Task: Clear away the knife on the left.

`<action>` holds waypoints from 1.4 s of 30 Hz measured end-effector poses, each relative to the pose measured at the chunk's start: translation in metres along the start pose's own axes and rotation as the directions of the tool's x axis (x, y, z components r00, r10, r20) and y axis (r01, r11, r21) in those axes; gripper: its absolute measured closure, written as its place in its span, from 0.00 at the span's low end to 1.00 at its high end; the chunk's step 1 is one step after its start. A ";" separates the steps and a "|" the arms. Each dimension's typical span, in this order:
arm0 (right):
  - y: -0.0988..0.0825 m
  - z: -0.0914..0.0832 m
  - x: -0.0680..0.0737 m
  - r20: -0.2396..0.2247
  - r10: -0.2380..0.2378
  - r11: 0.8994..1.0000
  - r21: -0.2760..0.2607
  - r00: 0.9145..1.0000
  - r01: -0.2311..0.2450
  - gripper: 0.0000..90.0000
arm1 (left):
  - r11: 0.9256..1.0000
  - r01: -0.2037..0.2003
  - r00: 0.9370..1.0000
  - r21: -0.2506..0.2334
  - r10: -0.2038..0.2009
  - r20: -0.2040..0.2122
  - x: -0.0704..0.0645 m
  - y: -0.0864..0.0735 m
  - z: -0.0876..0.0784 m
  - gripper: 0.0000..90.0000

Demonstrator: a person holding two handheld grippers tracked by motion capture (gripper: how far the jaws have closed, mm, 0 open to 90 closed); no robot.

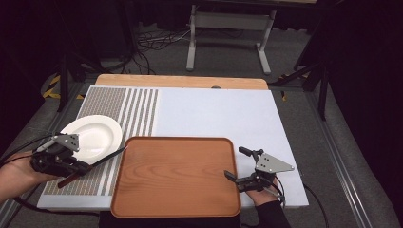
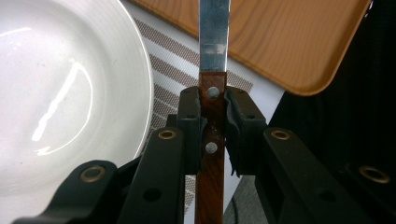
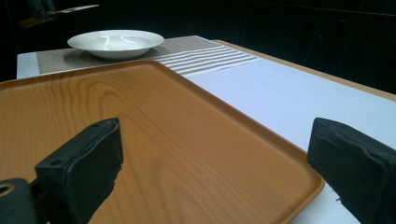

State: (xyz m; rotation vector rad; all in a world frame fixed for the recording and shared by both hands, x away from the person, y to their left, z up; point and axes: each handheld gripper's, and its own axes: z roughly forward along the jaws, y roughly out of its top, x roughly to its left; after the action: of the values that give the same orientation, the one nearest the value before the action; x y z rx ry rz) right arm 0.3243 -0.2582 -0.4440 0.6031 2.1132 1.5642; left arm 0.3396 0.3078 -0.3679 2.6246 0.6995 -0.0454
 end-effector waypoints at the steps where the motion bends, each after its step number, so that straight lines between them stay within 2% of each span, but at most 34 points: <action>1: 0.000 0.000 0.000 0.000 -0.001 1.000 0.000 1.000 0.001 0.05 | 1.000 0.010 1.000 -0.012 -0.009 0.005 -0.001 0.002 -0.001 0.86; 6: 0.000 -0.001 -0.001 0.001 -0.002 1.000 0.002 1.000 0.002 0.05 | 0.997 0.056 0.998 -0.056 -0.054 0.028 -0.004 0.008 -0.002 0.86; 7: 0.000 -0.001 -0.001 0.002 -0.004 1.000 0.003 1.000 0.004 0.05 | 0.995 0.063 0.997 -0.077 -0.060 0.037 -0.006 0.009 -0.001 0.86; 12: 0.000 -0.001 -0.001 0.000 -0.003 1.000 0.003 1.000 0.003 0.05 | 0.990 0.087 0.995 -0.109 -0.082 0.049 -0.010 0.015 -0.001 0.86; 16: 0.000 -0.001 -0.001 -0.001 -0.002 1.000 0.002 1.000 0.002 0.05 | 0.981 0.127 0.990 -0.146 -0.116 0.084 -0.015 0.020 0.000 0.86; 22: 0.000 -0.001 0.000 -0.003 -0.005 1.000 0.006 1.000 0.005 0.05 | 0.976 0.115 0.990 -0.186 -0.098 0.098 -0.023 0.028 0.005 0.86; 29: 0.000 -0.001 -0.001 -0.008 -0.003 1.000 0.000 1.000 0.003 0.05 | 0.966 0.139 0.985 -0.216 -0.114 0.126 -0.034 0.040 0.011 0.86; 30: 0.000 -0.001 -0.001 -0.007 -0.003 1.000 -0.001 1.000 0.003 0.05 | 0.966 0.123 0.988 -0.227 -0.098 0.117 -0.035 0.042 0.012 0.86; 31: 0.000 -0.002 -0.001 -0.006 -0.002 1.000 -0.002 1.000 0.002 0.05 | 0.964 0.130 0.986 -0.233 -0.100 0.136 -0.036 0.043 0.013 0.86; 33: 0.000 -0.002 -0.001 -0.007 0.001 1.000 -0.002 1.000 -0.001 0.05 | 0.961 0.139 0.984 -0.237 -0.108 0.141 -0.039 0.046 0.016 0.86; 34: 0.000 -0.002 -0.001 -0.008 0.002 1.000 -0.002 1.000 -0.002 0.05 | 0.961 0.132 0.987 -0.242 -0.104 0.123 -0.039 0.048 0.017 0.86; 36: 0.000 -0.002 -0.001 -0.007 0.005 1.000 -0.001 1.000 -0.005 0.05 | 0.961 0.136 0.987 -0.239 -0.110 0.121 -0.041 0.050 0.019 0.86; 39: 0.000 -0.002 -0.001 -0.008 0.005 1.000 -0.002 1.000 -0.005 0.05 | 0.957 0.154 0.985 -0.244 -0.128 0.118 -0.045 0.055 0.024 0.86; 42: 0.000 -0.002 -0.001 -0.008 0.005 1.000 -0.003 1.000 -0.005 0.05 | 0.960 0.130 0.990 -0.246 -0.114 0.080 -0.049 0.059 0.026 0.86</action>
State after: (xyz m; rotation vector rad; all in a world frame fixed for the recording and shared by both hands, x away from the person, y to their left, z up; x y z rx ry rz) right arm 0.3242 -0.2605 -0.4433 0.6024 2.1170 1.5747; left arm 0.3274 0.2280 -0.3621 2.3266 0.7893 -0.0733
